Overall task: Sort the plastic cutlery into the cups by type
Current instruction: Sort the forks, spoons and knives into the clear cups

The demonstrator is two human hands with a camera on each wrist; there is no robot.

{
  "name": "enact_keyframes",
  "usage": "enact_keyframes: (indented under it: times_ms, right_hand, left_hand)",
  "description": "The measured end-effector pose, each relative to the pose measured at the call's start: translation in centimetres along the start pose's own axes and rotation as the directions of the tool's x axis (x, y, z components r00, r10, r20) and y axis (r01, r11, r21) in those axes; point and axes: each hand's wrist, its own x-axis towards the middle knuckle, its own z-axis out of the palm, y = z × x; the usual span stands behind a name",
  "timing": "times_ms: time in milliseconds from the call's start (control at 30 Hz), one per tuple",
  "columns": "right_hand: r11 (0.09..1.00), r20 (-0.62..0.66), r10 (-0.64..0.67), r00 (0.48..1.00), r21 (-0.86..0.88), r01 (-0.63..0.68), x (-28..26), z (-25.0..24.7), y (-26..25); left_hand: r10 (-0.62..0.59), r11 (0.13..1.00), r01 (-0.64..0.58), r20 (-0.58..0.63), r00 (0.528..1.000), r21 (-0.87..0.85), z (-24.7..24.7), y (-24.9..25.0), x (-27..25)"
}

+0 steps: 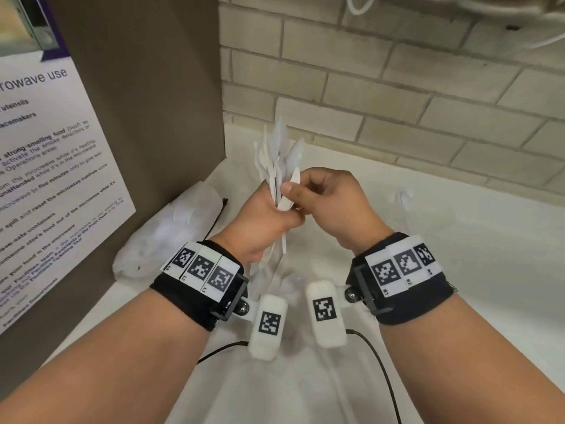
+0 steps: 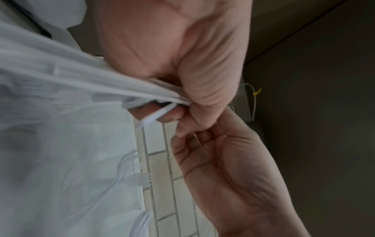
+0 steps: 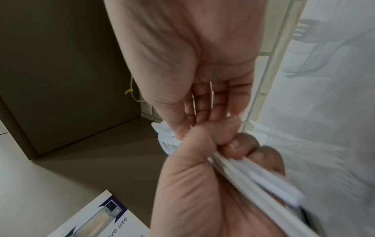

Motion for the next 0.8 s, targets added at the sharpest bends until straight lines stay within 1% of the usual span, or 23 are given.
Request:
enact_keyframes:
  times_ms: [67, 100, 167, 200, 300, 367, 433, 500, 567, 633, 733, 800]
  right_hand:
    - [1.0, -0.004, -0.01, 1.0, -0.016, 0.009, 0.0, -0.1, 0.3]
    - [1.0, -0.01, -0.011, 1.0, -0.025, 0.01, 0.0, -0.2, 0.4]
    - [0.999, -0.023, -0.004, 1.0, -0.046, 0.003, 0.1, -0.3, 0.7]
    - [0.999, -0.025, 0.01, 1.0, -0.049, -0.011, 0.1, -0.3, 0.9]
    - [0.996, -0.048, 0.084, 0.995, 0.036, -0.083, -0.1, -0.4, 0.8]
    - [0.98, -0.121, 0.125, 0.985, 0.169, -0.103, -0.3, -0.5, 0.3]
    - [0.946, -0.204, 0.146, 0.968, 0.316, -0.076, -0.3, -0.8, -0.5]
    - [0.938, -0.264, 0.113, 0.958, 0.346, -0.015, 0.0, -1.1, -1.3]
    - [0.948, -0.273, 0.055, 0.96, 0.316, 0.036, 0.3, -1.0, -1.9]
    - [0.967, -0.263, 0.003, 0.965, 0.248, 0.065, 0.8, -0.6, -2.0]
    - [0.991, -0.282, -0.086, 0.956, 0.075, 0.111, 1.2, -0.2, -2.1]
    - [0.984, -0.26, -0.175, 0.95, -0.076, 0.161, 1.2, -0.1, -2.3]
  left_hand:
    - [0.0, 0.993, 0.008, 0.066, 0.998, -0.117, -0.1, 0.1, -0.2]
    - [-0.036, 0.981, 0.05, 0.078, 0.996, -0.19, -0.2, 0.1, -0.3]
    - [-0.123, 0.934, 0.14, 0.074, 0.99, -0.328, -0.1, 0.1, -0.3]
    - [-0.147, 0.927, 0.156, 0.053, 0.988, -0.341, -0.1, 0.0, -0.3]
    - [-0.165, 0.957, 0.154, -0.024, 0.986, -0.246, 0.1, -0.5, -0.4]
    - [-0.18, 0.968, 0.167, -0.054, 0.982, -0.188, 0.0, -0.8, -0.3]
    - [-0.196, 0.975, 0.186, -0.072, 0.978, -0.124, -0.1, -1.0, -0.2]
    - [-0.219, 0.97, 0.211, -0.054, 0.974, -0.122, 0.0, -0.9, -0.2]
    - [-0.241, 0.961, 0.233, -0.04, 0.97, -0.148, 0.0, -1.0, -0.2]
    - [-0.237, 0.964, 0.232, -0.027, 0.971, -0.127, 0.2, -1.1, -0.2]
    - [-0.232, 0.967, 0.229, -0.019, 0.972, -0.109, 0.3, -1.2, -0.2]
    - [-0.219, 0.976, 0.218, -0.025, 0.975, -0.027, 0.4, -1.2, -0.4]
